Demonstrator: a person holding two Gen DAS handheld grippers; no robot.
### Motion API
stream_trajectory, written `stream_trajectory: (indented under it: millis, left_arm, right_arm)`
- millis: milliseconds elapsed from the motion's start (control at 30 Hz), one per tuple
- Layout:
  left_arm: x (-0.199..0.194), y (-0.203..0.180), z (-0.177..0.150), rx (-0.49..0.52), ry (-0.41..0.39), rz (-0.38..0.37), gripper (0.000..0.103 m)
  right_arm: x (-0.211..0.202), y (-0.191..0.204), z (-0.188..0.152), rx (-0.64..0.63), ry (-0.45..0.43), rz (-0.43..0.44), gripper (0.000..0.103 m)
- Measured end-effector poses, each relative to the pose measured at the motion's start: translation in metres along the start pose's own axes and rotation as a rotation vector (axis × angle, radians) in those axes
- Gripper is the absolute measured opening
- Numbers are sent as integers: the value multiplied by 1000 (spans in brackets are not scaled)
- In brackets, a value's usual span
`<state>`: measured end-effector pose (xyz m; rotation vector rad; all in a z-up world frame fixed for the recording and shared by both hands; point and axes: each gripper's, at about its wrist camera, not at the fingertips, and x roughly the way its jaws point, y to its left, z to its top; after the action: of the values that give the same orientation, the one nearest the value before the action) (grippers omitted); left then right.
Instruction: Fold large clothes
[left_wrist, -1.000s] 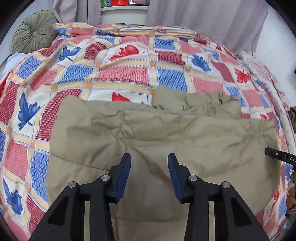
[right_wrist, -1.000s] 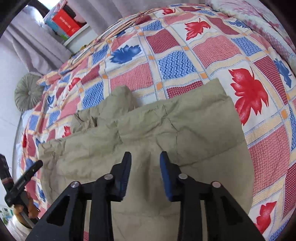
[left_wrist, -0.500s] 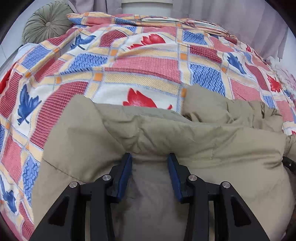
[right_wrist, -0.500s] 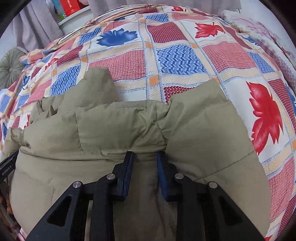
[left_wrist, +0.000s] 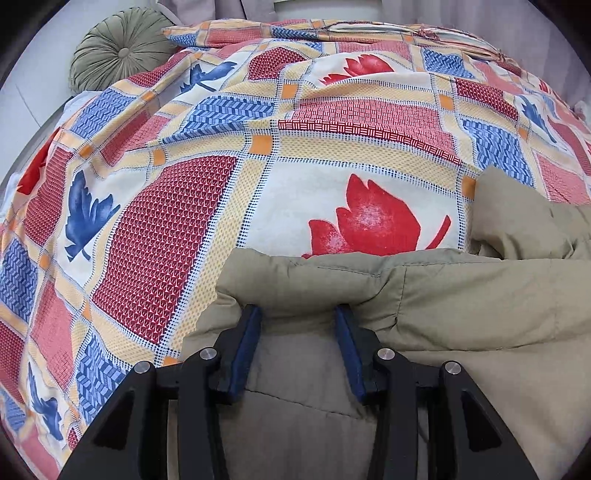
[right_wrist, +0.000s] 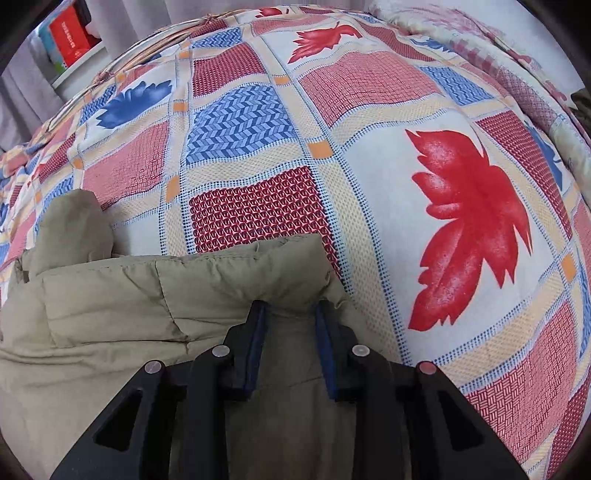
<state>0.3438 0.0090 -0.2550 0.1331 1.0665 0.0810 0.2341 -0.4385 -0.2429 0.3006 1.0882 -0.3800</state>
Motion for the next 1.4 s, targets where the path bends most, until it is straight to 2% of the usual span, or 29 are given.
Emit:
stream_trajectory:
  millis: [133,233,300,467,533,567,600,867,1067,1133,1167,1200,1267,1400]
  left_arm:
    - [-15,10,3,-11,29,-1,45]
    - [-38,21,0,-15,20,-22,45]
    - [-57,29,-7,0,12,-24,45]
    - [-99,45,-41,28,32,-61,46]
    - [-112,50,-57,15,46,-83,59]
    - [-119,52,-64,5,47,-89,77]
    - [-127,54,-72,-7,40,-97,80]
    - [-165,55,-127,-28,103,-178,80]
    - [-177,53,-156,-48,156,-275,80]
    - [-179,51,-164,-63,158,-286,80]
    - [-180,50,-168,-66,158,-280,86]
    - [-181,49,-171,-70,162,-272,103]
    - [-185,48,-176,-79,147,-266,103]
    - [-182,42,-183,-69,182,-289,103]
  right_arm:
    - [-3,11,1,-41,2,-50,31]
    - [-20,15,1,-55,9,-89,36]
    - [-37,16,-1,-44,-11,-71,45]
    - [-81,9,-11,-2,-52,19,49]
    - [-95,5,-19,10,-49,49,54]
    - [-102,3,-25,16,-46,61,56]
    - [-108,1,-31,22,-43,74,56]
    - [-146,-12,-100,91,27,177,59]
    - [-159,-26,-151,155,100,237,60]
    - [-162,-31,-166,172,117,247,60]
    - [-162,-33,-174,178,129,251,60]
    - [-163,-35,-181,185,139,253,60]
    - [-162,-39,-191,207,158,260,60]
    - [-159,-44,-205,250,184,277,61]
